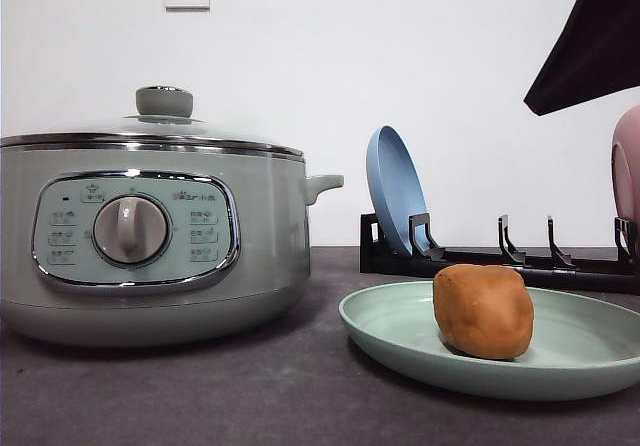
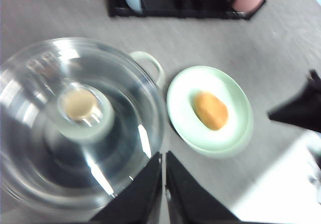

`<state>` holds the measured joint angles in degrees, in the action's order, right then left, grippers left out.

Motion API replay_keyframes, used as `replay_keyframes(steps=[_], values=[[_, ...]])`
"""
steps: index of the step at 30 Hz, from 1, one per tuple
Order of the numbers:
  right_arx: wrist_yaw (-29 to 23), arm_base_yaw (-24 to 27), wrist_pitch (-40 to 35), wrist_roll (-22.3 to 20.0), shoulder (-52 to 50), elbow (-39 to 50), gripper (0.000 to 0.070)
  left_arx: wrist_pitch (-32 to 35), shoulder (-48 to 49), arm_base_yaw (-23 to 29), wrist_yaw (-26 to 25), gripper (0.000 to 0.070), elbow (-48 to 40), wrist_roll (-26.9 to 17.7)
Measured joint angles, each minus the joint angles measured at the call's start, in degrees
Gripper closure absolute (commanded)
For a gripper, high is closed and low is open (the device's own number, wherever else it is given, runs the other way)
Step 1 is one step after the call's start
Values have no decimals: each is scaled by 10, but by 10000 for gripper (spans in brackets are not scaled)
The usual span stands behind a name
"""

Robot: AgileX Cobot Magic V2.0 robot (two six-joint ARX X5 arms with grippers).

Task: Transfer potato from steamer to green plate

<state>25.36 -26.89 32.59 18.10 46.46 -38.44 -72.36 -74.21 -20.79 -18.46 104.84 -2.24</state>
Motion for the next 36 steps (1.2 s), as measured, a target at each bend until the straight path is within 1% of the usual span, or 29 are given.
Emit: replay_keyframes(steps=[4, 8, 11, 14, 19, 22, 26, 29, 36], values=[[0, 0, 0, -1, 0, 0, 696, 123, 52, 43, 3, 699, -15, -14], [0, 0, 0, -1, 0, 0, 696, 267, 143, 92, 3, 699, -90, -18], [0, 0, 0, -1, 0, 0, 696, 372, 218, 138, 3, 699, -188, -20], [0, 0, 0, -1, 0, 0, 696, 465, 295, 181, 10, 699, -304, -24], [0, 0, 0, -1, 0, 0, 696, 591, 409, 230, 54, 699, -491, -27], [0, 0, 0, -1, 0, 0, 696, 639, 476, 248, 78, 699, -599, -28], [0, 0, 0, -1, 0, 0, 696, 670, 545, 257, 105, 699, -714, -28], [0, 0, 0, -1, 0, 0, 696, 674, 586, 260, 127, 699, -782, -27], [0, 0, 0, -1, 0, 0, 696, 675, 661, 261, 144, 699, -897, -27]])
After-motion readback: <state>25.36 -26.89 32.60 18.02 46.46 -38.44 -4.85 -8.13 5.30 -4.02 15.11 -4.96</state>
